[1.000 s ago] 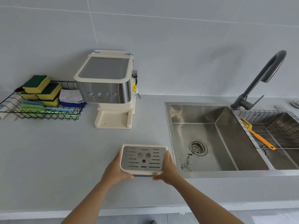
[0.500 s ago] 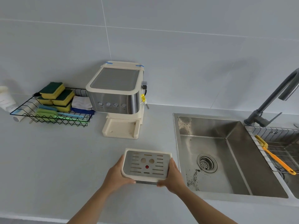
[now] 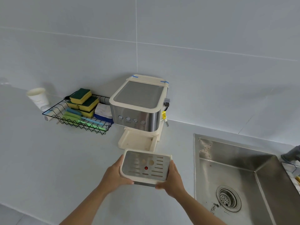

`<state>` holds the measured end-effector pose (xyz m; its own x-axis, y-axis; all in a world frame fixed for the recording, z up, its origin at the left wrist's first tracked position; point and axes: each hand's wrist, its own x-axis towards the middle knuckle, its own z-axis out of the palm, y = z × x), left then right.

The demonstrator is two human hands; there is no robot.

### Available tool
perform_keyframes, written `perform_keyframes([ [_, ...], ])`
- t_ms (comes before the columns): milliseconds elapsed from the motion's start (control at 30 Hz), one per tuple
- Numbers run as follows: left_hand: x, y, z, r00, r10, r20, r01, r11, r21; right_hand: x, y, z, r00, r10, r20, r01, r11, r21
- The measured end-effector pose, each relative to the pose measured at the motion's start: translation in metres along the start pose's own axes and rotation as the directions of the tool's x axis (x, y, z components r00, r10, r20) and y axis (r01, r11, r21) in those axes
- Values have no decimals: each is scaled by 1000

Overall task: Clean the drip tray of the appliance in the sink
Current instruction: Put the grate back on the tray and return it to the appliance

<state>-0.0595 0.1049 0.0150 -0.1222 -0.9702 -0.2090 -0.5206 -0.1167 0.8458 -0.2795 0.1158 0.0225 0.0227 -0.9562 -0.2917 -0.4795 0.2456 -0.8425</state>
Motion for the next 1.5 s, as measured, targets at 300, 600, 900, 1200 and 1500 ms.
perform_keyframes([
  [300,43,-21,-43,1000,-13,27,14,999,-38,46,-27,36,1000,26,-8,-26,997,73],
  [600,91,-41,-68,992,26,121,-27,1000,8,76,-43,60,992,75,-100,-71,997,40],
  [900,126,-50,-65,984,19,175,-19,1000,-3,100,-37,62,983,118,-141,-122,992,-23],
  [1200,150,-57,-58,976,-15,218,13,1000,10,118,-32,60,978,137,-159,-151,986,-76],
  [1500,174,-58,-66,943,-114,312,108,993,36,135,-32,56,970,157,-188,-176,981,-87],
])
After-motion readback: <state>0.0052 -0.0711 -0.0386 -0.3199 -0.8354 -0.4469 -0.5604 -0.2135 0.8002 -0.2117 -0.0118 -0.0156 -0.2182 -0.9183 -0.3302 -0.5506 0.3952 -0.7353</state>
